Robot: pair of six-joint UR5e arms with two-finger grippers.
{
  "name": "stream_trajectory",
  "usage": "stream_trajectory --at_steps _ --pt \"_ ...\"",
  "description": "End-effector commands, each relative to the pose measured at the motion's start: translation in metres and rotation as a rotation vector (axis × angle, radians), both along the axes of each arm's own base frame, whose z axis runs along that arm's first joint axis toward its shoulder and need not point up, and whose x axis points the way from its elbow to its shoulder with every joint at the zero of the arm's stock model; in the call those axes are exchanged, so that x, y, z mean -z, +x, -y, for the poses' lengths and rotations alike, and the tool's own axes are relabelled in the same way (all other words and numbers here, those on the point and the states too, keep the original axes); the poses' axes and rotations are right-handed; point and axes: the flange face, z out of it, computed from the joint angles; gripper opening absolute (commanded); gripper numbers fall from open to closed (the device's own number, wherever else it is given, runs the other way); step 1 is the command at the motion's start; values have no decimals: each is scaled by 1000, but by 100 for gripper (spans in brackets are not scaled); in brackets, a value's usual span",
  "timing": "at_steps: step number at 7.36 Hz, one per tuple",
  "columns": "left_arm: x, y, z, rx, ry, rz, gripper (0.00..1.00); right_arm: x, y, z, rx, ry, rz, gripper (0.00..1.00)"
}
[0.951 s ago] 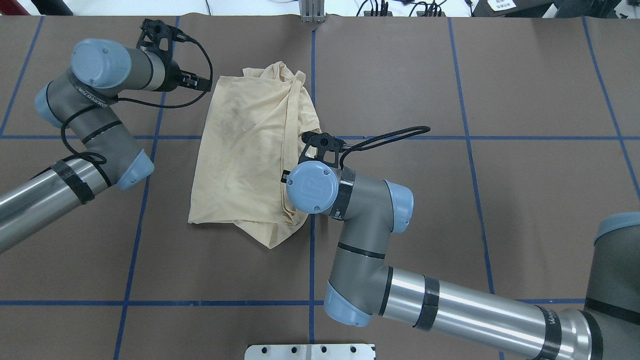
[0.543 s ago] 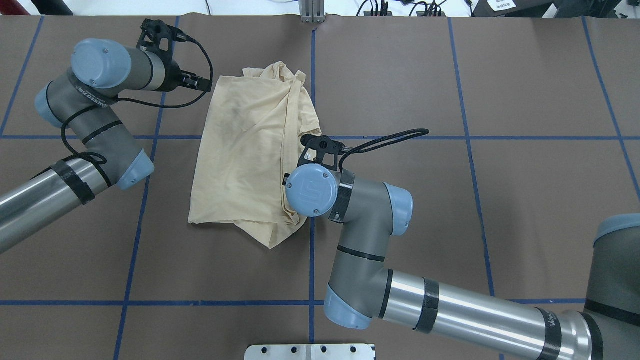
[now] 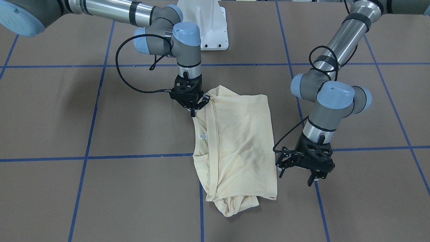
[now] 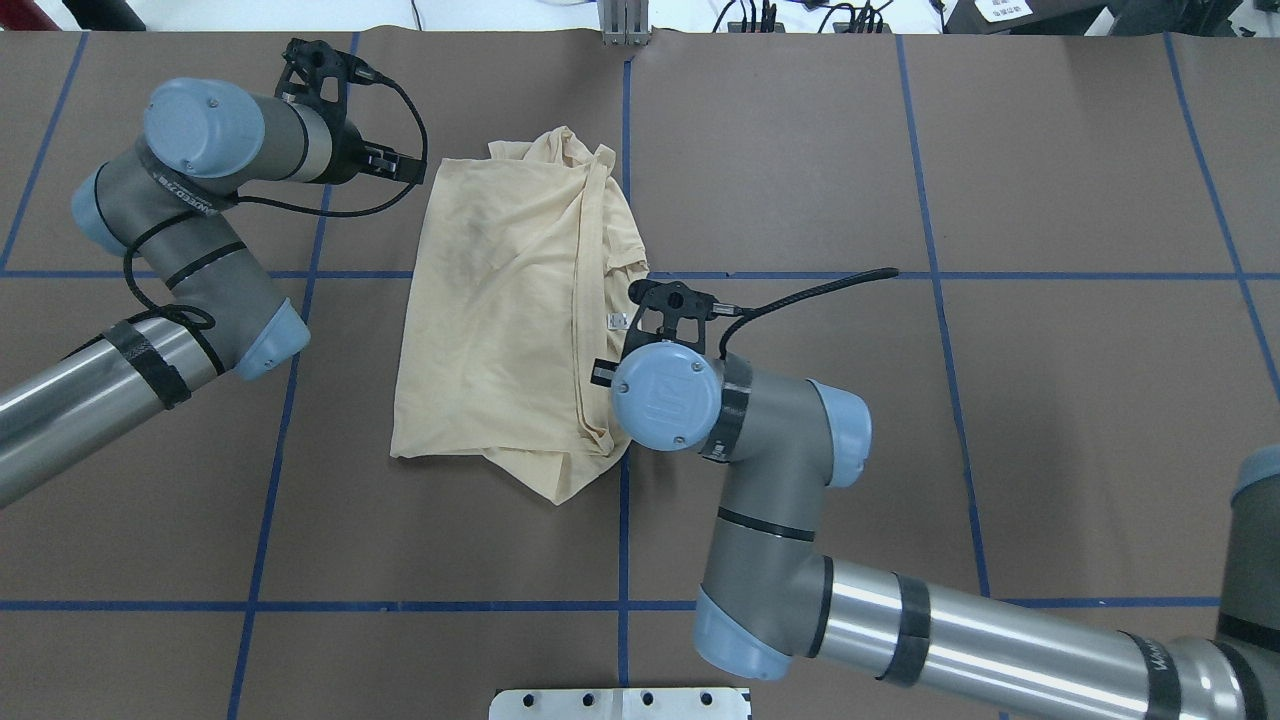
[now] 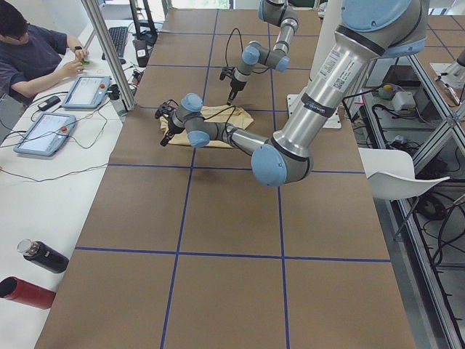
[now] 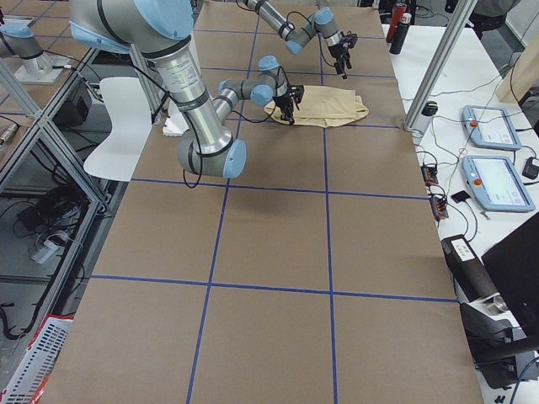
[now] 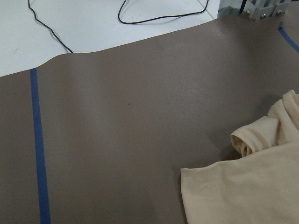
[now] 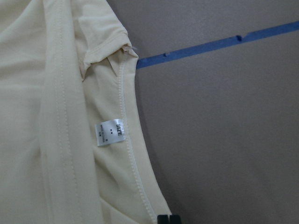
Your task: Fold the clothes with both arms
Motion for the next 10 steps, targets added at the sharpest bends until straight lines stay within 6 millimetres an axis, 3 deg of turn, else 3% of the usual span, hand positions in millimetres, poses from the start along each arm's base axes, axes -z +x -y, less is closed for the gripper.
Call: stream_trajectory --at_steps 1,2,3,7,9,10 --pt "0 0 0 1 -1 -2 100 -34 70 -25 24 22 13 0" --pt "0 0 0 1 -1 -2 100 -40 85 -35 21 29 15 0" --pt "0 0 0 1 -1 -2 100 -48 84 -43 24 27 6 0" --pt "0 1 -1 -1 -1 -2 100 -46 66 -73 1 41 10 0" --pt "0 1 -1 -1 -1 -2 100 -52 64 -78 7 41 -1 0" --pt "0 1 -1 -1 -1 -2 100 -52 62 -79 13 46 -5 41"
